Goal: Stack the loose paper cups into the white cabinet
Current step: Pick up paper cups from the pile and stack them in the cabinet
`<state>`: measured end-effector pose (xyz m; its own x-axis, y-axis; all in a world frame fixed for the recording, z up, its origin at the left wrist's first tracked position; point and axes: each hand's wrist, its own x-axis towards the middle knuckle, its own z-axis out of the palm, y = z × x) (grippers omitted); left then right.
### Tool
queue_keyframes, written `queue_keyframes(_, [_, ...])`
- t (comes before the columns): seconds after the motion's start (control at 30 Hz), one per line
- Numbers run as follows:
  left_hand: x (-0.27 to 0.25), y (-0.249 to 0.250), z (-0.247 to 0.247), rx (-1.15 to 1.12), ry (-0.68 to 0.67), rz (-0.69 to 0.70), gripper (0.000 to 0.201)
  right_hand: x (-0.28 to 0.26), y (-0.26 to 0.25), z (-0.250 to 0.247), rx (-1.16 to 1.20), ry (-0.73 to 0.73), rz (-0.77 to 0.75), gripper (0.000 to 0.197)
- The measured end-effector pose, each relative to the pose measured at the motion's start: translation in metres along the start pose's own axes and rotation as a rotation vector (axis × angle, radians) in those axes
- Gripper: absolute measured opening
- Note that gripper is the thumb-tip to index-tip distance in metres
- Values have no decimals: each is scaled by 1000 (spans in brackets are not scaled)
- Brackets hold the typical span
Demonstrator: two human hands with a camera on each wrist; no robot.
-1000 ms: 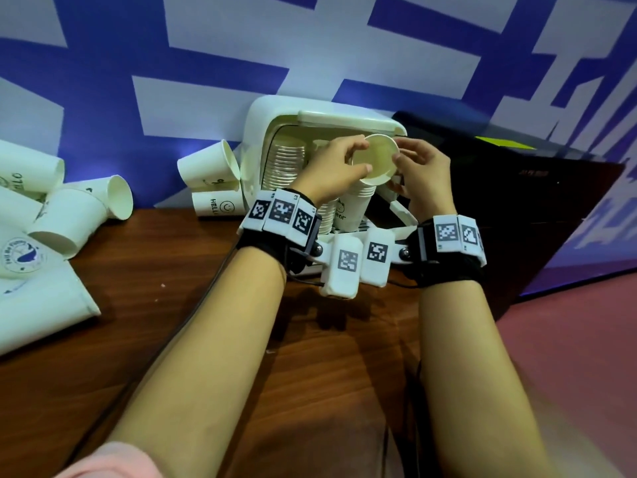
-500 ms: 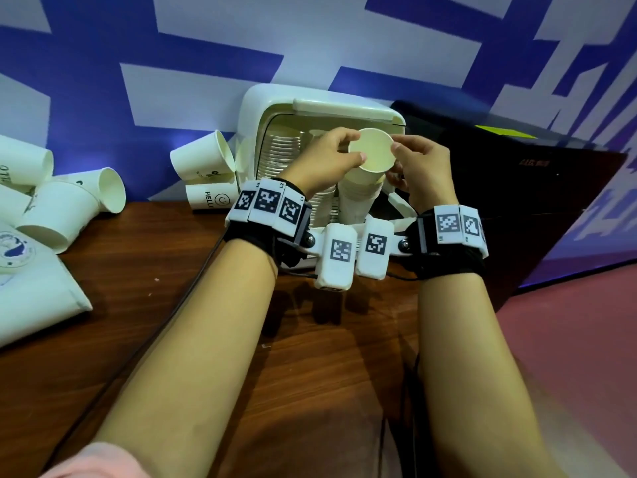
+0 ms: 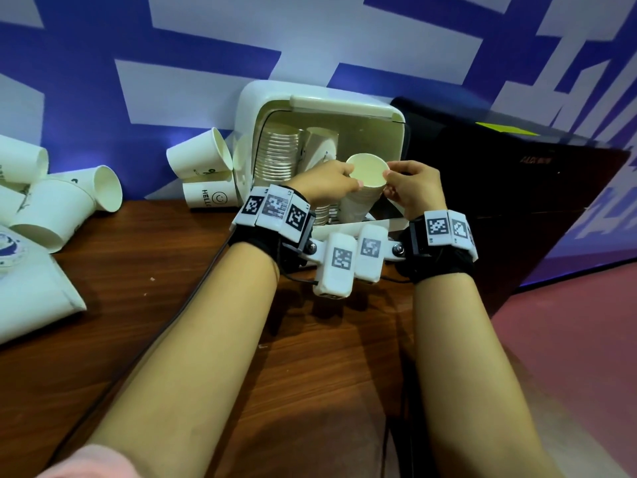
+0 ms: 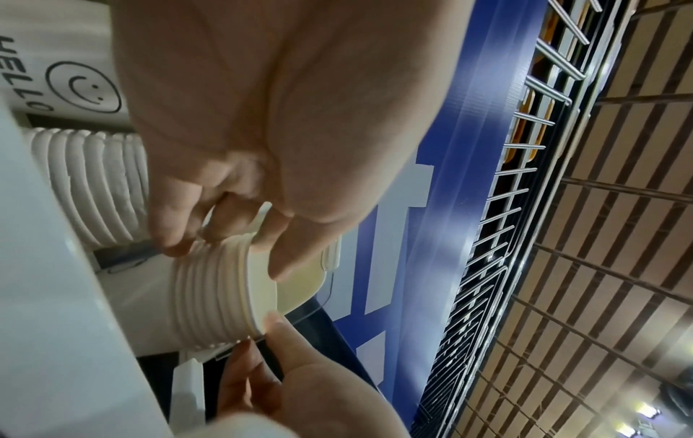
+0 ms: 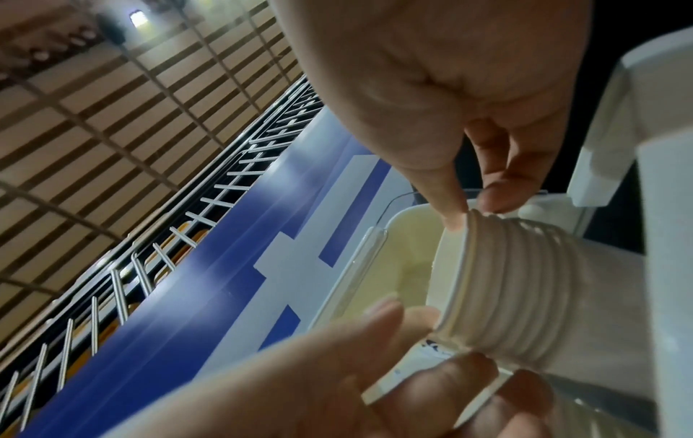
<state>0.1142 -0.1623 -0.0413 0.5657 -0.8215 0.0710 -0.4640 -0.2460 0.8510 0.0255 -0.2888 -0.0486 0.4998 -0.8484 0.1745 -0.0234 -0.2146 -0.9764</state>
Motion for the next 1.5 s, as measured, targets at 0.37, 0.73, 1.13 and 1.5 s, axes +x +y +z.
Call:
queue_keyframes(0.37, [1,1,3,-142,37,-59,62,-7,-8,7,86,-83,118,8])
queue_keyframes(0.73, [-13,5,-2,-135,-29,-39,44,-9,-15,8,0,-116,150,14])
queue_keyframes(1.13, [-85,29,-57,154,-67,-110,29,-46,-62,34,-72,-419,-24,12])
queue_keyframes(1.5, [-228,4,-149,392,100,-362,33,-160,-98,119,-246,-799,-268,18])
